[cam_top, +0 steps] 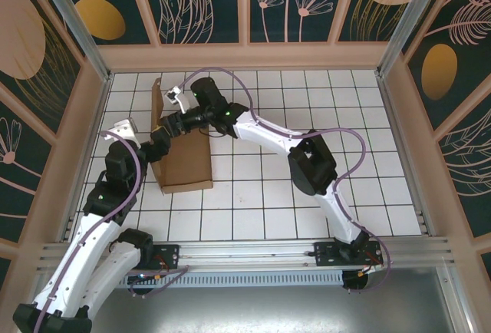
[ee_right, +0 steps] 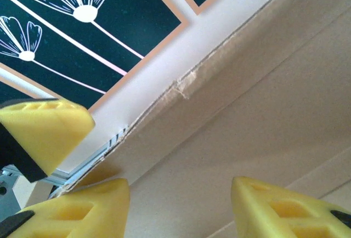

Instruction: Fold the paper box

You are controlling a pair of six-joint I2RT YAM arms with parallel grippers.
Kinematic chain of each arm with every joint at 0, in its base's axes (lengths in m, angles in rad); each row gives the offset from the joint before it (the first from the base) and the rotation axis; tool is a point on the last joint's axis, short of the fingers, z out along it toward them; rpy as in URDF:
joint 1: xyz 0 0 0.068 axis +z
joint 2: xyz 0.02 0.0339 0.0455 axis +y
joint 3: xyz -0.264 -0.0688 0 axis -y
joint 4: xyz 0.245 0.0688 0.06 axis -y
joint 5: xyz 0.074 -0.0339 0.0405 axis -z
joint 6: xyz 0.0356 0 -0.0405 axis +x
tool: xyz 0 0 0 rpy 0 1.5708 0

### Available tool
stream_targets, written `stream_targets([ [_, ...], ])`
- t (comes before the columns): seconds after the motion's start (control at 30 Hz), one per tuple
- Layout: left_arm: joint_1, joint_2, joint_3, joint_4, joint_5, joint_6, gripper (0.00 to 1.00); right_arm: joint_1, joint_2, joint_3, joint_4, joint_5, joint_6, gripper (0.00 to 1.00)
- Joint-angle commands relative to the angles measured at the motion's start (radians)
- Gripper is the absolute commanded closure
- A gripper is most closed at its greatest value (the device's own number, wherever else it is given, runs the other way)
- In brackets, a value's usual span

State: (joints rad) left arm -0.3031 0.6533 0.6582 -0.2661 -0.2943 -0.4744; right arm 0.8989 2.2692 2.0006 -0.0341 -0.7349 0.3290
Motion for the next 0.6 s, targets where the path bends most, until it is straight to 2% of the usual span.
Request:
stream_targets([
  [0.0,0.001,-0.004,0.011,0.011,0.067,0.014,0.08,0.012,0.03,0.049,-0.018,-0.024,0.016,0.48],
  [0.1,0.002,-0.002,-0.002,-0.007,0.043,0.012,0.12,0.012,0.031,0.043,-0.012,-0.02,0.018,0.48],
  [0.17,0.002,-0.003,-0.016,-0.029,-0.011,-0.01,0.15,0.011,0.028,0.035,-0.011,-0.012,0.016,0.48],
  [0.27,0.001,-0.006,-0.044,-0.049,-0.074,-0.05,0.26,0.006,0.013,0.007,-0.008,0.003,0.009,0.48],
  [0.37,0.001,-0.003,-0.071,-0.048,-0.084,-0.071,0.34,-0.001,-0.011,-0.04,0.005,0.022,-0.001,0.48],
  [0.57,0.002,0.0,-0.074,-0.062,-0.137,-0.075,0.41,-0.038,-0.065,-0.116,0.008,0.09,-0.024,0.47],
])
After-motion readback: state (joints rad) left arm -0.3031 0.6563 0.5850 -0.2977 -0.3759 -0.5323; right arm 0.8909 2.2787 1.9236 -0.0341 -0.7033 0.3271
